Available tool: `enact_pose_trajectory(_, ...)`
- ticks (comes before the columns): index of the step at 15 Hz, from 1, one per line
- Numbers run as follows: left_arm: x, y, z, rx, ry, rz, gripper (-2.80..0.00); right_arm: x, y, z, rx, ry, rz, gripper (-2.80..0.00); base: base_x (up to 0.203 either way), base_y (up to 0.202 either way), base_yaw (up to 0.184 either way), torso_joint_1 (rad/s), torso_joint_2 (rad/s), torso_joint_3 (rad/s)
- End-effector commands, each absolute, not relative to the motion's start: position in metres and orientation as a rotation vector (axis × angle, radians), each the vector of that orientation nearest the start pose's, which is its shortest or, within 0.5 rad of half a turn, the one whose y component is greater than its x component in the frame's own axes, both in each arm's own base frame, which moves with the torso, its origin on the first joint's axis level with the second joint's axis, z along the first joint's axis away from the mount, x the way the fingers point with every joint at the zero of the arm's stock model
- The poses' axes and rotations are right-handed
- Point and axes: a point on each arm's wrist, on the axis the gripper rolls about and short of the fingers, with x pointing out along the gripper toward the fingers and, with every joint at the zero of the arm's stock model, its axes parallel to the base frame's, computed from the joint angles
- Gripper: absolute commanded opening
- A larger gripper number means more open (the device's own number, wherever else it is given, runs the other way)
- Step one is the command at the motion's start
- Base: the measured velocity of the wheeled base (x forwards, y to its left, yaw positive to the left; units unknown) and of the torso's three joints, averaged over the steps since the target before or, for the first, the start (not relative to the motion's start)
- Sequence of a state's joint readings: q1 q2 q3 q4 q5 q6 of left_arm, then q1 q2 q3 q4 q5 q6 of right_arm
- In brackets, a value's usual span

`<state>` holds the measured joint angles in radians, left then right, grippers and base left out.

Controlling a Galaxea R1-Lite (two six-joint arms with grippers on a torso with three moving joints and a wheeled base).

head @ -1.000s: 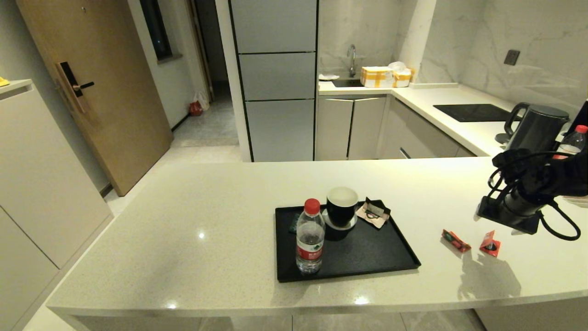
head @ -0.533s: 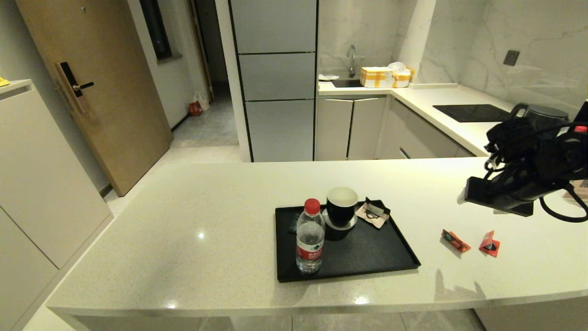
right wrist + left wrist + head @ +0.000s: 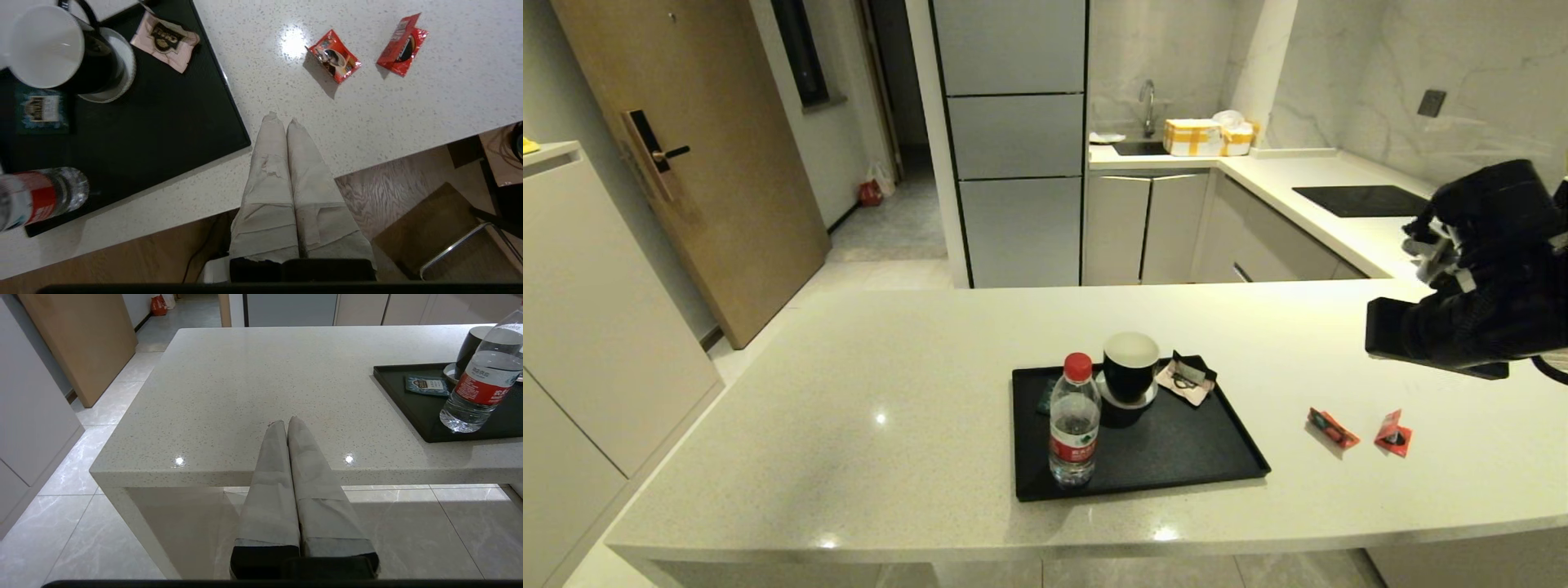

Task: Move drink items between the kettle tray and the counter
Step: Return the tea bag to its original position

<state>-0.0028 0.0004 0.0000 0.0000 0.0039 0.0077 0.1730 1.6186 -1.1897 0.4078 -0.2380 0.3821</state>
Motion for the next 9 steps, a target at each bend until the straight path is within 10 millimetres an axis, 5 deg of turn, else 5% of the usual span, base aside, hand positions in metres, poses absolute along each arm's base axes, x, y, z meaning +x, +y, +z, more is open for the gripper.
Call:
enact_pose_trajectory(1, -0.023, 0.0, 0.075, 0.008, 0.0, 0.002, -2.8, 0.238, 0.037, 0.243, 0.223, 0.716, -0.212, -2.8, 0.0, 0.0, 0.0, 0.0, 0.0, 0.0)
enact_pose_trajectory(3, -0.023, 0.0, 0.075, 0.008, 0.0, 0.002, -2.8, 0.204, 0.031, 0.264, 0.265, 0.651, -0.226, -2.8, 0.0, 0.0, 0.0, 0.0, 0.0, 0.0)
enact_pose_trajectory(6, -0.023, 0.0, 0.075, 0.008, 0.0, 0.002, -2.8, 0.118, 0.014, 0.301, 0.334, 0.494, -0.237, -2.8, 0.0, 0.0, 0.0, 0.0, 0.0, 0.0)
enact_pose_trajectory(9, -0.023, 0.0, 0.075, 0.008, 0.0, 0.002, -2.8, 0.027, -0.004, 0.302, 0.376, 0.414, -0.345, -2.8, 0.0, 0.0, 0.0, 0.0, 0.0, 0.0)
